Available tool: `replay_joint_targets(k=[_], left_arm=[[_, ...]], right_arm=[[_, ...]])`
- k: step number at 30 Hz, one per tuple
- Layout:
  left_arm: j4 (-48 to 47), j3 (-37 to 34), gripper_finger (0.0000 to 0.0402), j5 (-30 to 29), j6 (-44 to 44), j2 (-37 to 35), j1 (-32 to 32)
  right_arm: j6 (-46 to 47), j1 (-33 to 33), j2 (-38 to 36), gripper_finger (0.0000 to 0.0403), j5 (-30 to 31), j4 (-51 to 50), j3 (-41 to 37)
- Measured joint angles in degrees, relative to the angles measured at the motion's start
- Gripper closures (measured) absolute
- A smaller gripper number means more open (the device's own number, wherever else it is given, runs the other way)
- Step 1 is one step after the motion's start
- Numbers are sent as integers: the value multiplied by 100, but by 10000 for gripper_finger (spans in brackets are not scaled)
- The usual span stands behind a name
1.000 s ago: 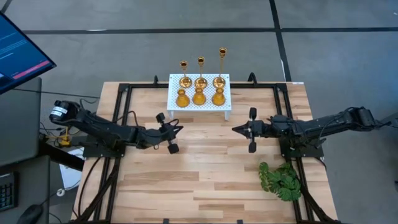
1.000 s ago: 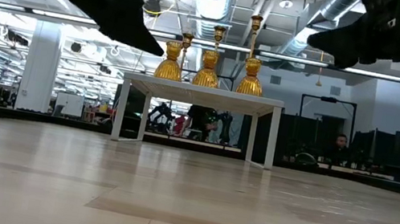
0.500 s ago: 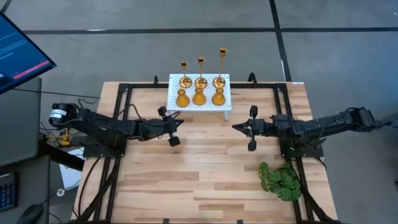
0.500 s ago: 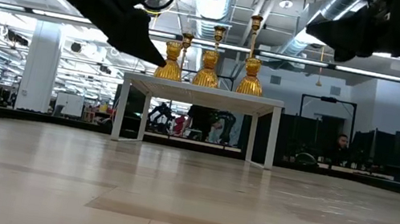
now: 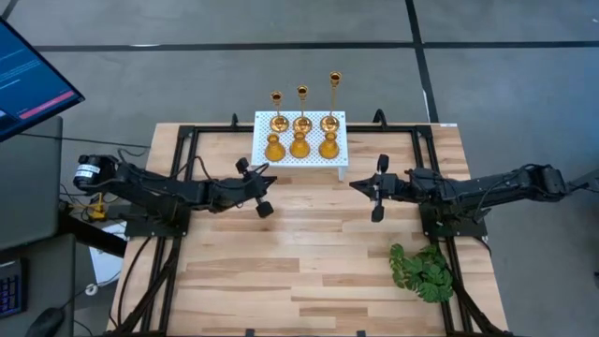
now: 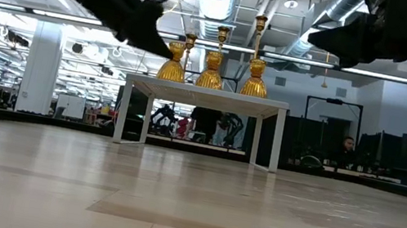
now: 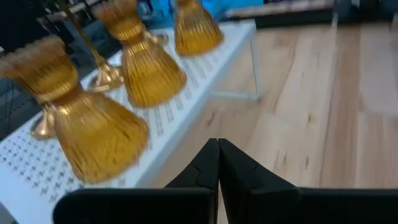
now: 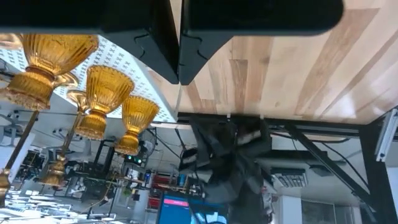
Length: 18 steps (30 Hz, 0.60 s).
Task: Pick & Place candle stick holders
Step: Adjust the orange candle holders to properly align them
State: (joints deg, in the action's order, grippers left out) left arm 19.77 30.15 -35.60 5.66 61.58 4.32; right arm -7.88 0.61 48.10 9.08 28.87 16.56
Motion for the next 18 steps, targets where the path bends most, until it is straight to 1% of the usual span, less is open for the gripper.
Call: replay_joint_targets(k=[2,5,7,10,16,18], left_arm=[[314,0,398,-16,32,20,0],[989,0,398,-11,384,170,0],[1465,7,398,65,698,360,0],[1905,7,398,54,1066,684,-15],[2114,4,398,-623,1212,1167,-237],[2129,4,399,-651,1210,1246,-312]], right_arm=[[-5,1,2,403,0,-12,0],[-17,32,0,403,-3,6,0],[-19,79,0,403,-2,7,0],[-17,159,0,403,-2,8,0],[44,231,1,403,-1,-39,0],[44,231,0,403,-1,-83,0]])
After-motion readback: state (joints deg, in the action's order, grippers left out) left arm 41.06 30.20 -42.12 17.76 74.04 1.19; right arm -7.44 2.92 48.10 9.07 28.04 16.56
